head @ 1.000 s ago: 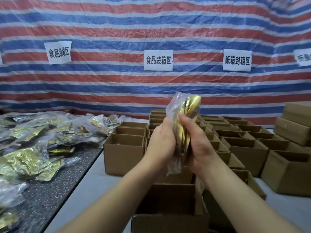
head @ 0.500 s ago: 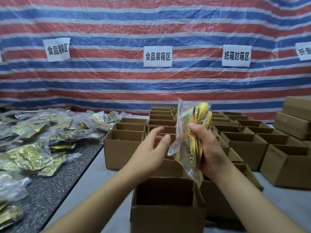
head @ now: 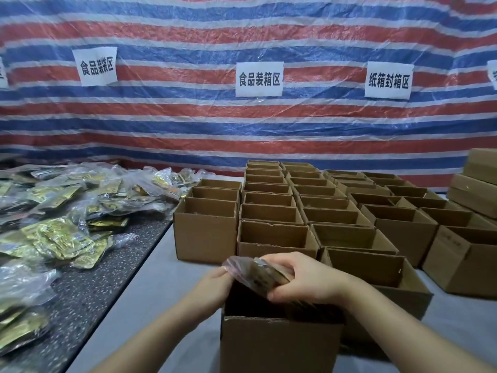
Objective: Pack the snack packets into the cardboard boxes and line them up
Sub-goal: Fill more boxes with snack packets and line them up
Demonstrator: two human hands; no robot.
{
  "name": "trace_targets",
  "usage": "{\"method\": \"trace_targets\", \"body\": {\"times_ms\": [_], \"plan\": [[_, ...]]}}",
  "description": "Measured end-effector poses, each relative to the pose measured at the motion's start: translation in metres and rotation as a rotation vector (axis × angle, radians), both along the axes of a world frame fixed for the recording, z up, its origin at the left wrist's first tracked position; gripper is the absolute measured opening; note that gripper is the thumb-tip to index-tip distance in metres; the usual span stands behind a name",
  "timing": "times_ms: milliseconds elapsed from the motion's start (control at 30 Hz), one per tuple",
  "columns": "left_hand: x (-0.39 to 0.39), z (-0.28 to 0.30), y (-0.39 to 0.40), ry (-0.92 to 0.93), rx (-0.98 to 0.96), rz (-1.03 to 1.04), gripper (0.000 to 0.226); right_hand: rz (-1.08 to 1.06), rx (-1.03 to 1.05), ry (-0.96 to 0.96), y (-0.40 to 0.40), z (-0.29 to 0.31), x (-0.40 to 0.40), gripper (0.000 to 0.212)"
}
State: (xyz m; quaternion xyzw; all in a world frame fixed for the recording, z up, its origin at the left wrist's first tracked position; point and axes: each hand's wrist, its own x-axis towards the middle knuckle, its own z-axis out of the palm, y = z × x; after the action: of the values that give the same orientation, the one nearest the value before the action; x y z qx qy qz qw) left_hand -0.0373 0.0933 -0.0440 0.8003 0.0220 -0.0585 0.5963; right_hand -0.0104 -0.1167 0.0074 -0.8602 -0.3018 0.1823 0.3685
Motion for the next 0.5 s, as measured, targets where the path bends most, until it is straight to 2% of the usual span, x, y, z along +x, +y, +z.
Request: {"method": "trace_targets", "body": {"times_ms": [100, 233, 400, 500], "plan": [[-0.001, -0.002, 0.002, -0.005, 0.004, -0.018, 0.036, 0.074, -0.17, 0.068, 0.007, 0.002, 0.003, 0.041], [-0.004, -0.007, 0.002, -0.013, -0.012, -0.027, 0.034, 0.205, -0.428, 0.186, 0.019, -0.001, 0.005, 0.019], [-0.005, -0.01, -0.002, -0.068, 0.067, 0.029, 0.035, 0.3, -0.845, 0.095, 0.047, -0.043, 0.009, 0.036], [-0.003, -0.009, -0.001, -0.073, 0.096, 0.021, 0.034, 0.293, -0.845, 0.082, 0.046, -0.043, 0.008, 0.038]]}}
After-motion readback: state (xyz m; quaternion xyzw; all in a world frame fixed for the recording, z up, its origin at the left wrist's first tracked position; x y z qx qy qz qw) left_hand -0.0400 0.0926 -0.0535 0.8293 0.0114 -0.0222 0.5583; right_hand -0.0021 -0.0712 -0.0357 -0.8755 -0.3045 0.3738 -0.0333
